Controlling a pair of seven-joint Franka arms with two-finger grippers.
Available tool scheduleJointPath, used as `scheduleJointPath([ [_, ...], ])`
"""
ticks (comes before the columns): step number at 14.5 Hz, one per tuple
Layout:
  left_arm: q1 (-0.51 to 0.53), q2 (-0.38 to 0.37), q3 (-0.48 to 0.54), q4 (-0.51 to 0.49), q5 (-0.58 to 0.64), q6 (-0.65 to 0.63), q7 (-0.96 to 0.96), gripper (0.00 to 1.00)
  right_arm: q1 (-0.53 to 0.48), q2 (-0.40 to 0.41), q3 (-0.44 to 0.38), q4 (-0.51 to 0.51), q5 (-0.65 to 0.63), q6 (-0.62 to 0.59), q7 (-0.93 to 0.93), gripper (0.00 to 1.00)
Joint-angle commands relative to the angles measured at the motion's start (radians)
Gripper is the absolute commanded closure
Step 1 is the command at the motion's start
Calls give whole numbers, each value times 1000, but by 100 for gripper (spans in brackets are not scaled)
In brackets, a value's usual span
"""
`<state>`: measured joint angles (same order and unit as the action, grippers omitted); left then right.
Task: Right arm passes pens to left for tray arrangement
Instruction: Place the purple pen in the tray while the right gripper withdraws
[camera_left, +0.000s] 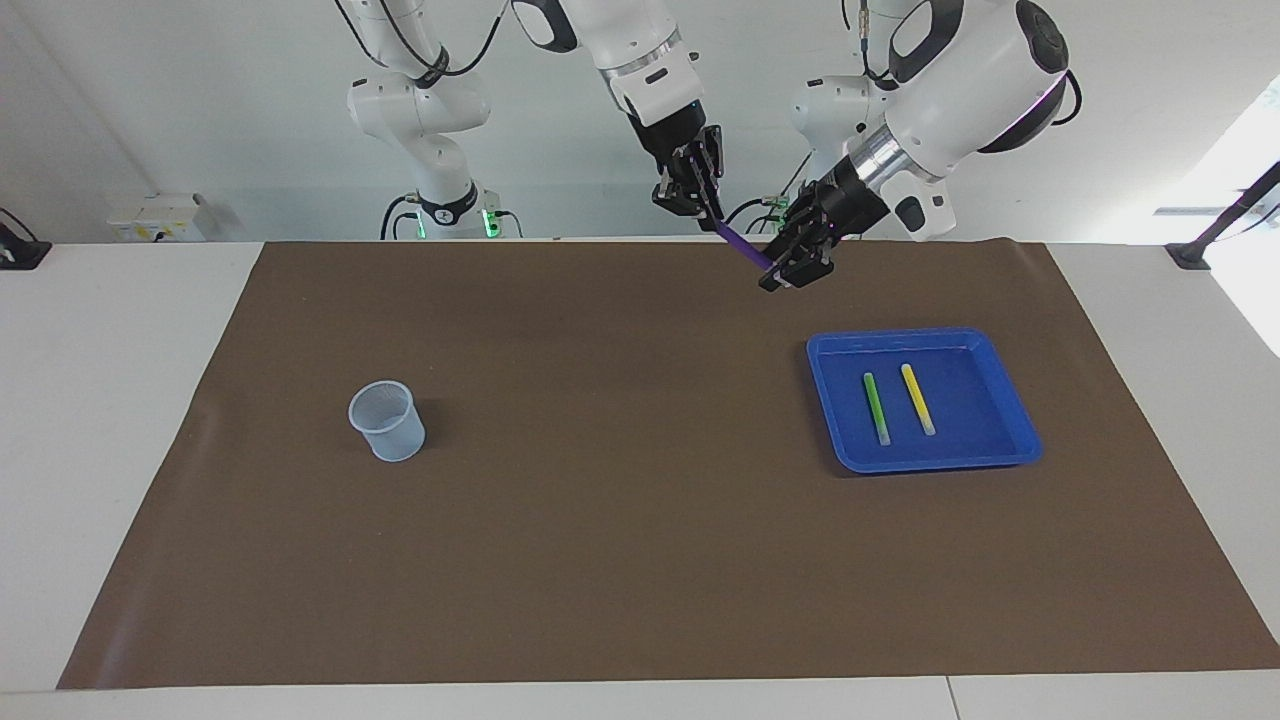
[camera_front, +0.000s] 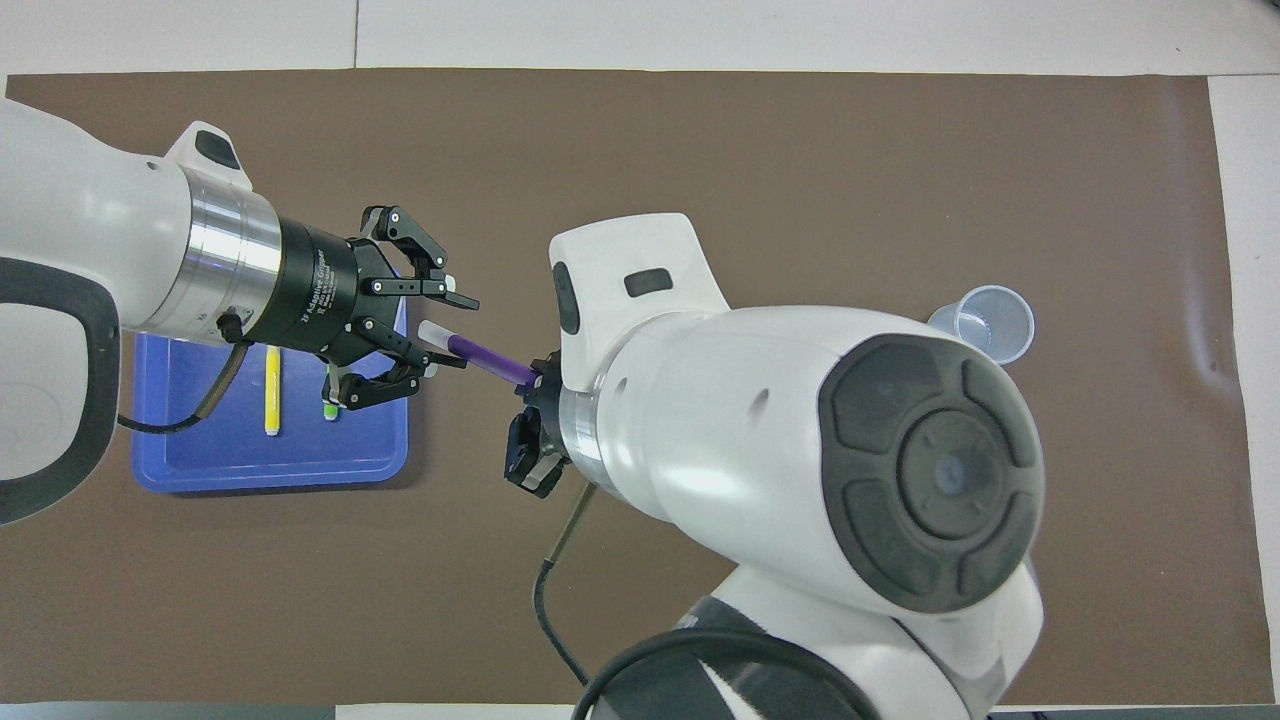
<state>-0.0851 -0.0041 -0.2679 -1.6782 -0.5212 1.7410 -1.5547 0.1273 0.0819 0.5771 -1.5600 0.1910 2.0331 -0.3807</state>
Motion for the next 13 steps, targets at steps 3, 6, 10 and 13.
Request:
scheduleJointPath([
  [3, 1, -34, 3, -44, -19, 46, 25, 100, -9, 15, 15, 23, -9, -19, -15, 100],
  [6, 4, -34, 3, -44, -19, 48, 24, 100, -9, 15, 15, 23, -7, -16, -15, 100],
  [10, 4, -34, 4, -44, -19, 49, 18, 100, -9, 15, 15, 23, -7, -14, -14, 100],
  [13, 4, -34, 4, -44, -19, 49, 16, 100, -9, 13, 15, 23, -7, -17, -10, 0],
])
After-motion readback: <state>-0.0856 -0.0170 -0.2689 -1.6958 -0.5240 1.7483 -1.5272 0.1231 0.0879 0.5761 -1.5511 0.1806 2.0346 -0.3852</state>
